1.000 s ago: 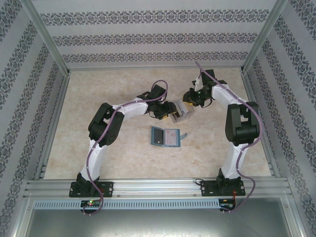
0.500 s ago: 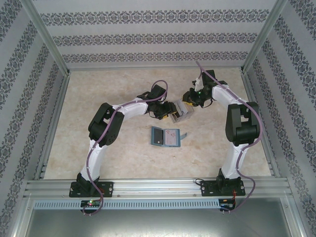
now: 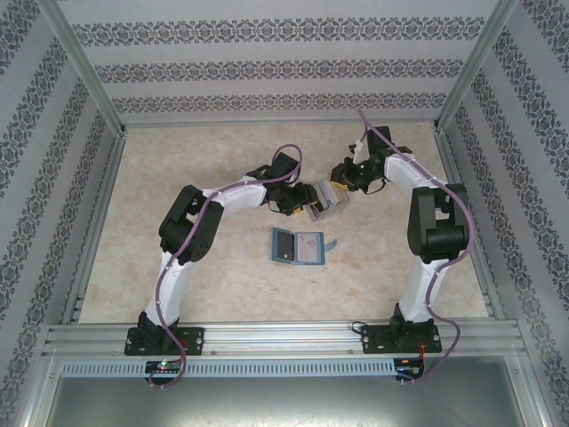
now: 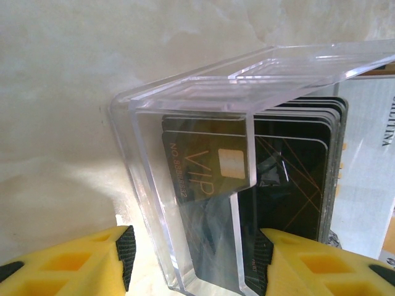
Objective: Put the credit cards into the card holder
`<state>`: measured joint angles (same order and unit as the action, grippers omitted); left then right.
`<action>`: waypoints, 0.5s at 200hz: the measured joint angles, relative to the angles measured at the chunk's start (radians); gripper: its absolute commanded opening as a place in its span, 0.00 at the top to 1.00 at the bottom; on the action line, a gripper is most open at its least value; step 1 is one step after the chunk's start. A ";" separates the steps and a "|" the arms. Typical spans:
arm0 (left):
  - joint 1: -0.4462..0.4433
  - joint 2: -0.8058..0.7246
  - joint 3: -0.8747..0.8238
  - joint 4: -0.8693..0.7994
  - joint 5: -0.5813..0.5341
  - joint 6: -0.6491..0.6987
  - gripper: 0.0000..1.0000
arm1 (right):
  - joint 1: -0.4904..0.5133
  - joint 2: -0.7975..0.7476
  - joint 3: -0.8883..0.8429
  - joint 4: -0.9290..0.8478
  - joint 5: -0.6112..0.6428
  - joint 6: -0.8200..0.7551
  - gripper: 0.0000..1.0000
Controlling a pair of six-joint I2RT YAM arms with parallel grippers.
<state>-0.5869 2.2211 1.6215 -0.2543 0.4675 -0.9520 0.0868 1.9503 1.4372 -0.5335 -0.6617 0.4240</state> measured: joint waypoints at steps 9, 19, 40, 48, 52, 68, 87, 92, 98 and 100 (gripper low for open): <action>0.000 0.000 0.000 0.000 0.000 0.000 0.44 | 0.000 -0.001 -0.002 0.002 -0.003 0.000 0.76; 0.000 0.000 0.000 0.000 0.000 0.000 0.44 | 0.000 -0.002 -0.004 0.005 -0.009 0.001 0.75; 0.000 0.000 0.000 0.000 0.000 0.000 0.44 | 0.000 -0.002 -0.007 0.008 -0.015 0.001 0.75; 0.000 0.000 0.000 0.000 0.000 0.000 0.44 | 0.000 -0.002 -0.007 0.008 -0.018 0.002 0.75; 0.000 0.000 0.000 0.000 0.000 0.000 0.44 | 0.000 -0.002 -0.007 0.008 -0.018 0.002 0.75; 0.000 0.000 0.000 0.000 0.000 0.000 0.44 | 0.000 -0.002 -0.007 0.008 -0.021 0.006 0.78; 0.000 0.000 0.000 0.000 0.000 0.000 0.44 | -0.002 -0.002 -0.009 0.015 -0.021 0.014 0.80; 0.000 0.000 0.000 0.000 0.000 -0.001 0.44 | -0.004 -0.003 -0.011 0.016 -0.021 0.015 0.80; 0.000 0.000 0.000 0.000 0.000 -0.002 0.44 | -0.007 -0.003 -0.013 0.020 -0.023 0.016 0.80; 0.000 0.000 0.000 0.000 0.000 -0.002 0.44 | -0.007 -0.003 -0.014 0.021 -0.023 0.017 0.80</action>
<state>-0.5869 2.2211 1.6211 -0.2543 0.4675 -0.9543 0.0799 1.9472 1.4235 -0.5129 -0.6849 0.4408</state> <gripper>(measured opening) 0.557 0.200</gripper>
